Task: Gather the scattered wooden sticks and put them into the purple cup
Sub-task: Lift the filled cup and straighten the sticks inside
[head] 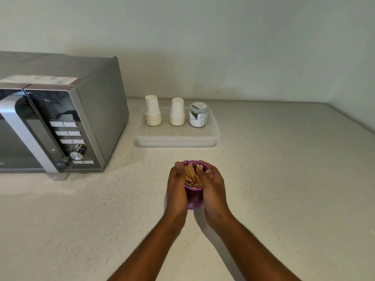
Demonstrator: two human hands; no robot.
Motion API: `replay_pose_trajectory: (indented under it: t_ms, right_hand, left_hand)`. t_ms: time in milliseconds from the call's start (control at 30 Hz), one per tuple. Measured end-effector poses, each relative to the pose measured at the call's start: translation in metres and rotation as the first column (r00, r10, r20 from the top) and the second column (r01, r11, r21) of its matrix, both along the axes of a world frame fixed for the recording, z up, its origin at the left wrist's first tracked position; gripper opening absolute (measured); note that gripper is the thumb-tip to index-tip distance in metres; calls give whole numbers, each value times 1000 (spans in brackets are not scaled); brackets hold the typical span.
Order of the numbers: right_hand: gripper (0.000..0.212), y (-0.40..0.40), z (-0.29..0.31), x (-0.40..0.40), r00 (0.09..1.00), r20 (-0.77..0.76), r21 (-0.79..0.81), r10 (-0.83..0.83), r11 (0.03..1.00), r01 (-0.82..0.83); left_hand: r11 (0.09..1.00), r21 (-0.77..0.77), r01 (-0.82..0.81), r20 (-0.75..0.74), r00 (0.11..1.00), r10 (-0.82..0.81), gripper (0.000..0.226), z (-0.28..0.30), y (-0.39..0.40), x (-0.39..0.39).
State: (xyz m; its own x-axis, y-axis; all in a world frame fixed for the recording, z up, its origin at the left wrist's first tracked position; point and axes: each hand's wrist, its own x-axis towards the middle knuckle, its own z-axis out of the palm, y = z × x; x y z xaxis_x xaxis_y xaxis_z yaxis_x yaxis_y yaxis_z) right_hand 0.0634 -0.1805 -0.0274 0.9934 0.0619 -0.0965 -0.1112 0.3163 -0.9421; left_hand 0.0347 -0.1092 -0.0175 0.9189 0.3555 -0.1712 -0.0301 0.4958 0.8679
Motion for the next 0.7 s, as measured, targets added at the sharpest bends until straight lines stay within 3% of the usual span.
replay_pose_trajectory:
  t_ms: [33,100,233,333,400,467,600,700]
  right_hand:
    - [34,-1,-1,0,1000,-4,14,10,1000,-10]
    - [46,-1,0,-1,999,-23,65,46,997,-44]
    - [33,-1,-1,1,999,29,4,33,999,-33]
    - [54,-5,1,1,1000,15,75,26,997,-27]
    - [65,-8,5,3,1000,19,77,10,997,-12]
    - [67,-12,12,8,999,-24,88,-23,996,25]
    - [67,-16,17,18,999,-26,37,-48,998,49]
    - [68,-10,10,18,1000,7,-72,-12,997,12]
  left_hand:
    - [999,-39,20,-18,1000,-21,59,1,1,-1]
    - [999,37,-1,-13,1000,1,33,2,3,3]
    - [994,104,-41,-47,998,46,16,-3,1,7]
    - [997,71,14,-15,1000,-13,34,-2,1,1]
    - [995,103,-10,4,1000,9,28,-1,0,2]
    - [986,167,-12,1,1000,12,23,-2,-5,1]
    - [995,101,9,-37,999,-5,62,-3,-8,-6]
    - [1000,19,-23,-125,992,25,57,-2,1,1]
